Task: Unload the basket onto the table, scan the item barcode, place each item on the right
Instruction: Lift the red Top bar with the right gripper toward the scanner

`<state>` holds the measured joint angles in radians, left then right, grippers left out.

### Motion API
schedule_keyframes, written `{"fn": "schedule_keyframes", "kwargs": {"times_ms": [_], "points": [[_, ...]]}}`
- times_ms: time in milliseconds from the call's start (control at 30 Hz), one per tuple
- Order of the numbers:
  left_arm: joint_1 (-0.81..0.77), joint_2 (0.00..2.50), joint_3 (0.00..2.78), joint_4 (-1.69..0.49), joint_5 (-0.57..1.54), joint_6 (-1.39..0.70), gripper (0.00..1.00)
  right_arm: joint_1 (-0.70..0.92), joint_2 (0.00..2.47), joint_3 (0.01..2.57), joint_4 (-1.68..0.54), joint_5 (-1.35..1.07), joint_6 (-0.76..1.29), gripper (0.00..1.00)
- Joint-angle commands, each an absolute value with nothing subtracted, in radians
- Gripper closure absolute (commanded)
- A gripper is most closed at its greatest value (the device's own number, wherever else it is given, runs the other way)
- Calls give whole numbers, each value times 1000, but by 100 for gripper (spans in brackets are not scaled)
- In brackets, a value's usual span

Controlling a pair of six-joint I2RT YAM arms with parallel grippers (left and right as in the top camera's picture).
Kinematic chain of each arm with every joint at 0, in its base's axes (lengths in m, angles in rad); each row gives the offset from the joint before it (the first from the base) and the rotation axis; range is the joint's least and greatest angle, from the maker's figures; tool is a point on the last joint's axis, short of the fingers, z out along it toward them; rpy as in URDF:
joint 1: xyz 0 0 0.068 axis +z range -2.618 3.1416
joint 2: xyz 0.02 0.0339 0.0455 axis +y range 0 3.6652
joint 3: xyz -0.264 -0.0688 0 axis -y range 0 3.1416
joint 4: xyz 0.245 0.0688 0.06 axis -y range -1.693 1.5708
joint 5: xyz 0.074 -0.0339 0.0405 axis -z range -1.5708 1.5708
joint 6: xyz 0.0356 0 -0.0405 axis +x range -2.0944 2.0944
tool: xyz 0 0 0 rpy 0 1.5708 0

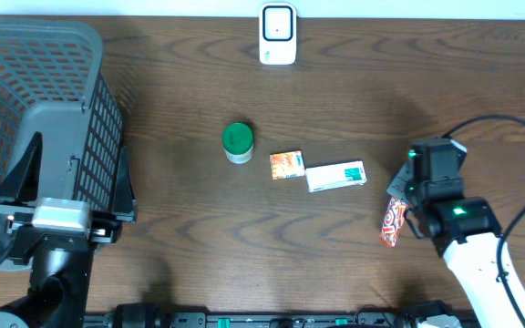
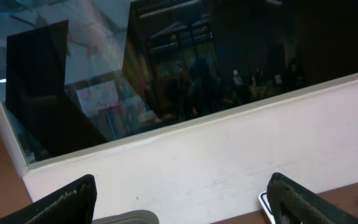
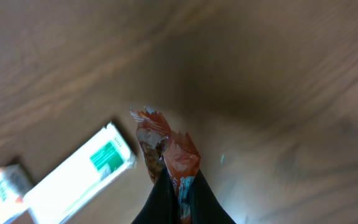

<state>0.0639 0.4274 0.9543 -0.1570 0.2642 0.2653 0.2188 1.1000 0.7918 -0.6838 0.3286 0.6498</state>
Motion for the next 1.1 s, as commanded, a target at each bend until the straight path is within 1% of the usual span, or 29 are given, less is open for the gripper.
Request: {"fn": "schedule_keyframes", "kwargs": {"times_ms": [0, 100, 233, 367, 533, 633, 733, 967, 1000, 1067], "points": [[69, 422, 955, -154, 276, 260, 13, 320, 1130, 810, -607, 592, 547, 99], [69, 422, 955, -154, 276, 260, 13, 419, 1191, 810, -454, 698, 410, 99], [69, 422, 955, -152, 276, 260, 13, 527, 1303, 810, -154, 807, 51, 99], [69, 422, 955, -150, 276, 260, 13, 610, 1442, 810, 83, 818, -262, 99], [69, 422, 955, -150, 276, 260, 13, 680, 1628, 810, 299, 894, -468, 98], [69, 422, 955, -150, 276, 260, 13, 723, 1711, 810, 343, 893, -493, 98], [69, 422, 955, -151, 276, 260, 13, 804, 1768, 810, 346, 893, -467, 99], [69, 422, 955, -151, 276, 260, 13, 955, 1773, 810, 352, 885, -406, 97], [69, 422, 955, -150, 276, 260, 13, 967, 1773, 810, 347, 885, -383, 95], [69, 422, 955, -150, 276, 260, 13, 987, 1773, 810, 332, 885, -348, 85]]}}
